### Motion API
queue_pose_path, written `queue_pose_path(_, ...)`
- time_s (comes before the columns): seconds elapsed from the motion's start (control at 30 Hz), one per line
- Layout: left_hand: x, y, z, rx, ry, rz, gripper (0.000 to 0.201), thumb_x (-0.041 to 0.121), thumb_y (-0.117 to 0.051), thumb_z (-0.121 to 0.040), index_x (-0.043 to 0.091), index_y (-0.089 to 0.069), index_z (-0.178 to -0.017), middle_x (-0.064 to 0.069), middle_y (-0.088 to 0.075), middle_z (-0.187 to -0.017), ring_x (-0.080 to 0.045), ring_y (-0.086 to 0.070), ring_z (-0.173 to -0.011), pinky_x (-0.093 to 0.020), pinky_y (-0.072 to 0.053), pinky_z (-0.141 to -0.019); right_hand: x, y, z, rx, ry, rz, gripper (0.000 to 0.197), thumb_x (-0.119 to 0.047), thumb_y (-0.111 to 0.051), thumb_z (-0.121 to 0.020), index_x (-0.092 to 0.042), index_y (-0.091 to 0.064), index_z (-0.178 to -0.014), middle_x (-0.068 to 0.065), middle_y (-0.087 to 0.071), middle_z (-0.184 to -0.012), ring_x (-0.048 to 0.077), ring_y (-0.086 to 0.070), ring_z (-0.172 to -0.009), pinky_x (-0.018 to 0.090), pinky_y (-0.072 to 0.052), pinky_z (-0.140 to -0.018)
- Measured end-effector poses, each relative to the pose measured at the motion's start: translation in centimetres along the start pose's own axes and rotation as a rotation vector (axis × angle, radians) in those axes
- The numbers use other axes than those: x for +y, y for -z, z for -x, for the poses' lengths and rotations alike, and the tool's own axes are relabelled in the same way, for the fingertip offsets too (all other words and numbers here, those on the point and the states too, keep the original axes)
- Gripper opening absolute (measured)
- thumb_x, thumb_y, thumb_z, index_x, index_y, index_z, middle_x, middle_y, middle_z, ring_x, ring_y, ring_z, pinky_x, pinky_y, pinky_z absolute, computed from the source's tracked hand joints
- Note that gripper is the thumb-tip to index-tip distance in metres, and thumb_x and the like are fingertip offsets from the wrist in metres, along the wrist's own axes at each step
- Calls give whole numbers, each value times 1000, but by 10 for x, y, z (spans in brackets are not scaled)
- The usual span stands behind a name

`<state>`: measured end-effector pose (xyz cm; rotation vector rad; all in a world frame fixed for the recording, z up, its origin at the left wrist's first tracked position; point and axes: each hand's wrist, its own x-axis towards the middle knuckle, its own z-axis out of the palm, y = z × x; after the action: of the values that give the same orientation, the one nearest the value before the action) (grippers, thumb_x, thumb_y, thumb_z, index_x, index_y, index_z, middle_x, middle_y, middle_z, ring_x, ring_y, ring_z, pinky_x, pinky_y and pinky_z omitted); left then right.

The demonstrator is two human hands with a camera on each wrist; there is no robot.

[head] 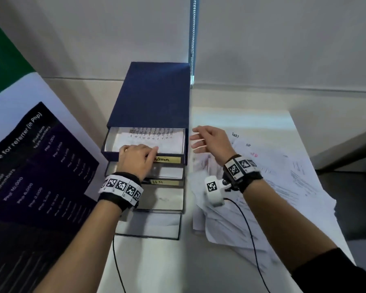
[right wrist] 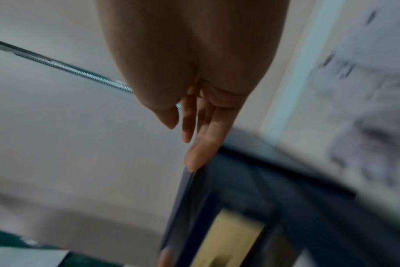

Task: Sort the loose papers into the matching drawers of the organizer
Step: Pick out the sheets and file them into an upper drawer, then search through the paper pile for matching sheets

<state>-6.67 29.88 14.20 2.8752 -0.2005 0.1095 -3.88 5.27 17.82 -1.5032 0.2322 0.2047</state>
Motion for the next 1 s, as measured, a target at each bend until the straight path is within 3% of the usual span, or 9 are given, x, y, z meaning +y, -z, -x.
queue_pose_path(0.1,14,0,-11,30,46,50,61,54,-24,-100,22,-74,-87,4,-69,-100,-19,-61,-93,-45,-28,-103,32,86,-10,154,-90,204,20,-11,-55,-98,4,-66,-107,20,-67,-89,23,-64,-60,32,-59,-59)
queue_pose_path(0.23,78,7,-11,306,-161,360,31,35,-51,-100,16,-74,-92,1,-66,-94,-19,-57,-92,-38,-38,-90,104,194,-20,141,-384,1031,49,-22,-74,-84,-9,-59,-130,14,-65,-125,29,-64,-109,39,-52,-97)
queue_pose_path(0.4,159,-34,-3,-32,-455,592,21,31,-58,-96,20,-74,-91,8,-68,-80,-10,-58,-77,-27,-45,-78,164,250,-7,32,-531,1401,104,-51,-88,-60,-15,-36,-143,14,-43,-140,35,-48,-125,49,-47,-102)
queue_pose_path(0.5,170,-98,2,-466,-129,651,18,30,-63,-93,21,-73,-105,-2,-71,-88,-12,-61,-78,-33,-55,-81,168,259,3,83,-520,1422,117,-63,-87,-50,-20,-33,-145,12,-44,-137,35,-45,-127,50,-45,-102)
queue_pose_path(0.6,163,-162,22,-676,238,577,38,31,-70,-89,19,-62,-124,-3,-65,-92,-15,-61,-84,-28,-53,-84,170,269,7,82,-524,1388,107,-65,-88,-46,-23,-43,-134,6,-57,-123,29,-53,-118,44,-46,-99)
queue_pose_path(0.73,172,-195,44,-600,428,673,28,30,-71,-88,23,-56,-110,1,-58,-85,-16,-58,-81,-24,-47,-75,173,275,29,18,-425,1091,41,-45,-84,-69,-15,-56,-74,-1,-58,-71,16,-56,-66,25,-49,-62)
queue_pose_path(0.8,178,-198,43,-521,491,744,18,23,-72,-89,16,-56,-95,0,-61,-74,-12,-61,-70,-20,-47,-63,179,275,38,58,-371,911,45,-46,-86,-67,-11,-61,-79,3,-65,-74,20,-61,-67,27,-52,-61)
queue_pose_path(0.9,182,-209,35,-448,694,1034,25,1,-72,-86,-4,-62,-108,5,-59,-49,-18,-61,-54,-27,-52,-53,186,282,45,139,-380,612,63,-45,-90,-61,-18,-57,-107,1,-68,-96,22,-67,-86,37,-57,-77)
queue_pose_path(1.0,186,-214,33,-395,752,1202,26,-7,-74,-80,-6,-67,-105,1,-60,-50,-14,-60,-48,-24,-53,-54,189,285,56,109,-420,498,46,-37,-86,-69,-10,-71,-103,4,-75,-92,25,-73,-84,39,-61,-77)
